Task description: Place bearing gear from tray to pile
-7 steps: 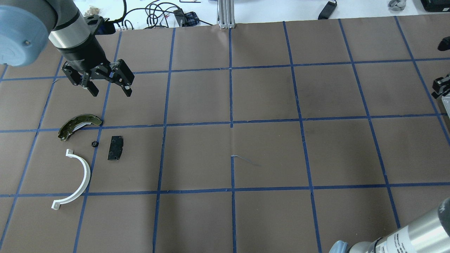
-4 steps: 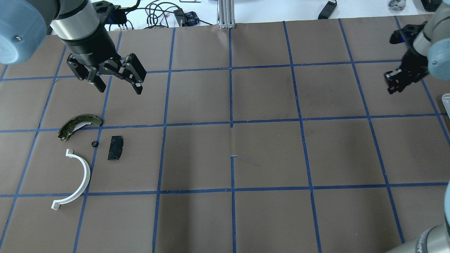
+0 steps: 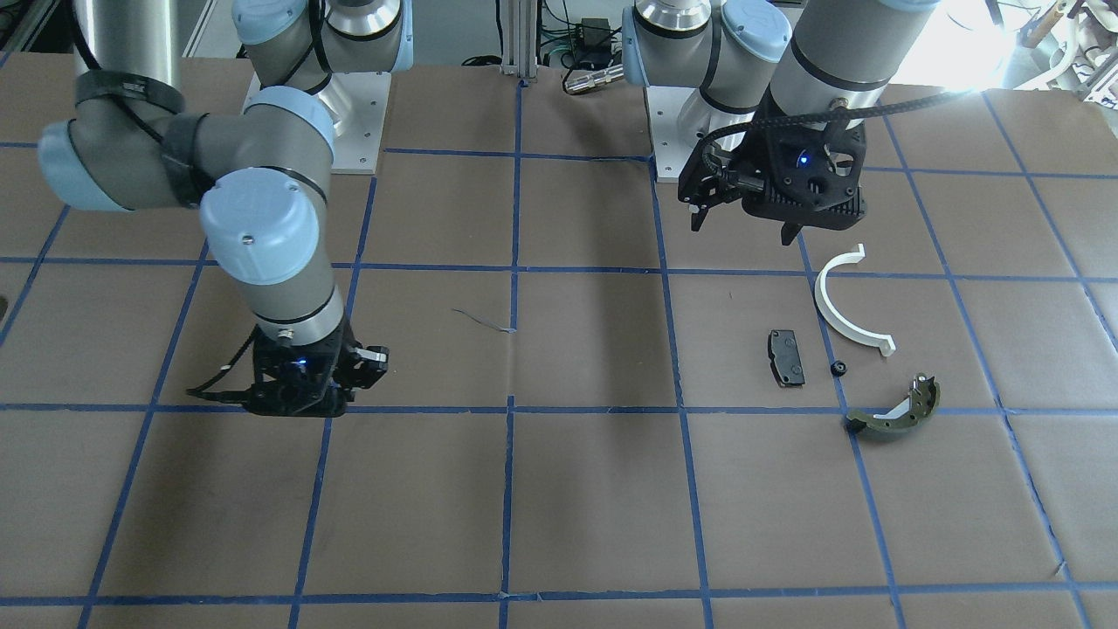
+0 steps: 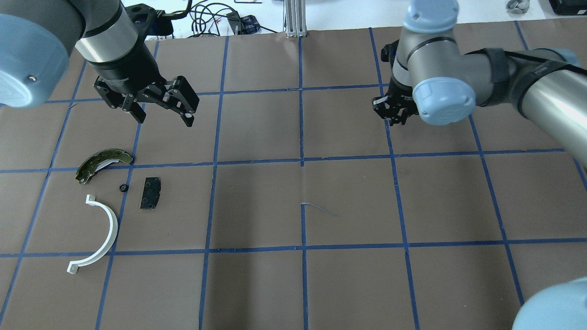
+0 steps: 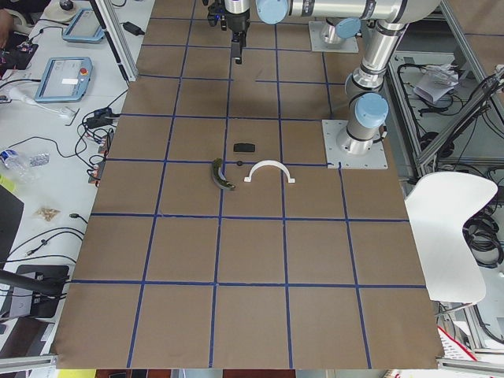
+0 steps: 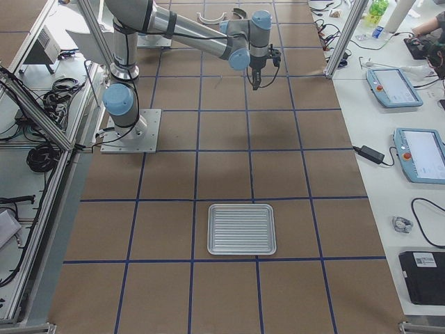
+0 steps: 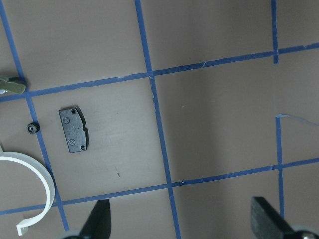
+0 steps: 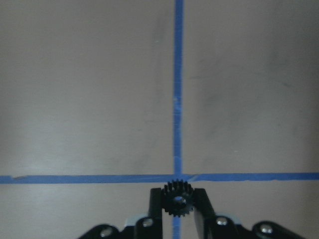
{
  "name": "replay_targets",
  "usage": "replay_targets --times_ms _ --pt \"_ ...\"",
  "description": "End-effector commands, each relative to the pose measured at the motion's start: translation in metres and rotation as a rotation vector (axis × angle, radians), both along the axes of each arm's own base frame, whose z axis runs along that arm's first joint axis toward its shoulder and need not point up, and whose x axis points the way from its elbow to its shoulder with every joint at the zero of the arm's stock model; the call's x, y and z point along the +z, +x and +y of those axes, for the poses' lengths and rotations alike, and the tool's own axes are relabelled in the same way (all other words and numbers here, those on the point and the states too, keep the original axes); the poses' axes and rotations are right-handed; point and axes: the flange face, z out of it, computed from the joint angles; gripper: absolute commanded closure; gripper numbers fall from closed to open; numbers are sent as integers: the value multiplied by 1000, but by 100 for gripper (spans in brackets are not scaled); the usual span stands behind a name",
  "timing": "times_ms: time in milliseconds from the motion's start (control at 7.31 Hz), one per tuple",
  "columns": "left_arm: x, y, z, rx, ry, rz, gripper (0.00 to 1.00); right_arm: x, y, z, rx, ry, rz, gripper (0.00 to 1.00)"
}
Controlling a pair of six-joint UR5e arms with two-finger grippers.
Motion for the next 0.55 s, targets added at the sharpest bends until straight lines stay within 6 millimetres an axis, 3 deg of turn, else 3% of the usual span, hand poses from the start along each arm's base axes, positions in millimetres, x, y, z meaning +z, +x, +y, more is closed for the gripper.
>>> replay_targets --times_ms 0,274,410 --pt "3 0 2 -2 -11 -1 0 -25 88 24 -81 -29 -35 83" --pt "3 1 3 -4 -13 -3 0 -67 152 41 -44 -35 -90 83" --pt "3 0 3 -4 -13 2 0 -83 162 47 -39 -23 -98 82"
